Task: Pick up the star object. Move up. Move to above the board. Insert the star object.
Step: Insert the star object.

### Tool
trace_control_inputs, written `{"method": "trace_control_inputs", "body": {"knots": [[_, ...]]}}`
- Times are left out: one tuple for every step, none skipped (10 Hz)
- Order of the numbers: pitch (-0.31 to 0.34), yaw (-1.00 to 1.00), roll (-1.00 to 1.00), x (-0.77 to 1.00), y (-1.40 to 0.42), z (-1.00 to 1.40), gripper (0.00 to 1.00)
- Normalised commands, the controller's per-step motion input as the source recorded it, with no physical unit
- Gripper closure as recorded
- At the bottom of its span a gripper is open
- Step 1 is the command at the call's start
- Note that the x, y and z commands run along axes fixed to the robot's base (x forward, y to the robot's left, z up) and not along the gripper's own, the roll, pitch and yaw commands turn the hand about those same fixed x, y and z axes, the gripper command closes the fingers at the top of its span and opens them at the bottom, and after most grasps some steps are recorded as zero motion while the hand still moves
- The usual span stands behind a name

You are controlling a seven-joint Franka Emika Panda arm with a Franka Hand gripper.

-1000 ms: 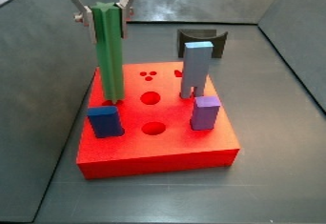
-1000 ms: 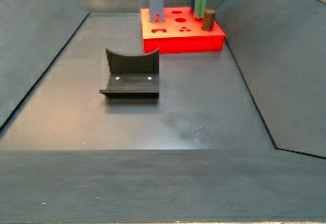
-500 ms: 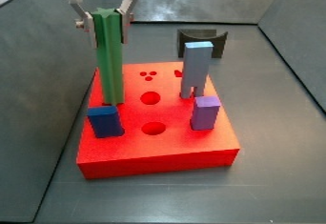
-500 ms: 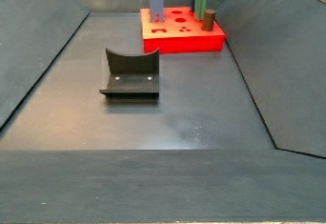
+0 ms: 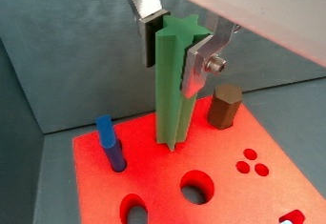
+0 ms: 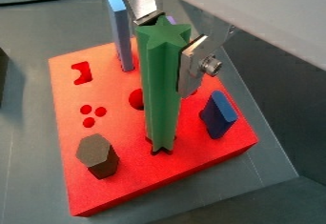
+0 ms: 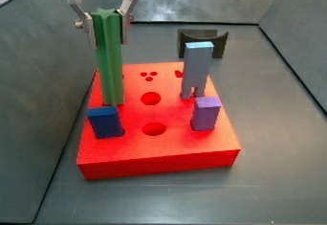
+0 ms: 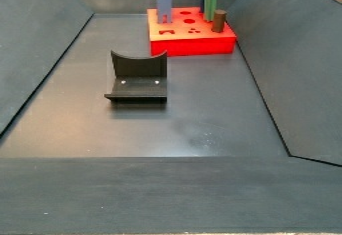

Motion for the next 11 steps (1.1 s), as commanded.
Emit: {"method": "trace_control_inputs", "body": {"knots": [[0.0, -0.05, -0.05, 0.0, 0.0, -0.2, 1.0], [-0.021, -0.25, -0.08, 0.13, 0.0, -0.15, 1.0], [-0.019, -0.53, -0.08, 0.27, 0.0, -0.13, 1.0], [0.0, -0.3, -0.02, 0.02, 0.0, -0.05, 1.0], [0.0, -0.18, -0.05, 0.0, 0.01, -0.02, 1.0], [0.0, -0.17, -0.04, 0.0, 0.05, -0.03, 1.0], [0.0, -0.11, -0.03, -0.12, 0.08, 0.0, 1.0], [-0.024, -0.04, -0.05, -0.32, 0.12, 0.0, 1.0], [-0.016, 0.0, -0.05, -0.13, 0.09, 0.0, 1.0], [-0.011, 0.0, -0.04, -0.11, 0.07, 0.0, 1.0], [-0.003, 0.0, -0.02, -0.02, 0.0, -0.04, 1.0]]}}
